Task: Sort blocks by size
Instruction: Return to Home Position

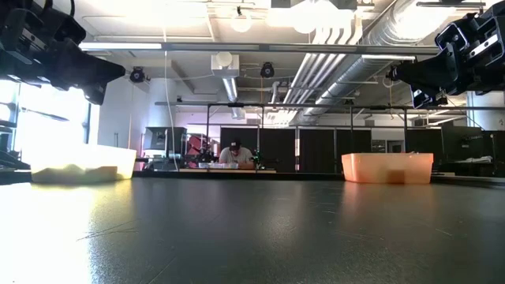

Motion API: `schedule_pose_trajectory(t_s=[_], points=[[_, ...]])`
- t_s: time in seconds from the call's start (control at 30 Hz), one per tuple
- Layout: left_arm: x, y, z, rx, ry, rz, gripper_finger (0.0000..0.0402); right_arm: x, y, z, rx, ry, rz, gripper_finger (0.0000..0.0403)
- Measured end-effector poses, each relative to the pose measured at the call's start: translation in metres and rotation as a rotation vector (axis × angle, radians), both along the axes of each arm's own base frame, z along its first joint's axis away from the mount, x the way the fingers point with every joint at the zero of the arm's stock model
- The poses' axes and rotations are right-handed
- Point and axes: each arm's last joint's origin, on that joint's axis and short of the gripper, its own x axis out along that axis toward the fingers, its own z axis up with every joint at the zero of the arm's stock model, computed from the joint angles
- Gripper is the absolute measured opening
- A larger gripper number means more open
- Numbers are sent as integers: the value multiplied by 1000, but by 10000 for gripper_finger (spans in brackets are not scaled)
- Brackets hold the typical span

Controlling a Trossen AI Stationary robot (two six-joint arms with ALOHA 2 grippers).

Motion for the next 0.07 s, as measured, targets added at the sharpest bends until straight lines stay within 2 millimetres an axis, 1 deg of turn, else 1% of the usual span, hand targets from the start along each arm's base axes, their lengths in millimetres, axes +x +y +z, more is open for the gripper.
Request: schedule_pose_trajectory(t_s=[0.07], points=[[0,0,0,0,0,0,0,0,0,0,0,0,0,3]])
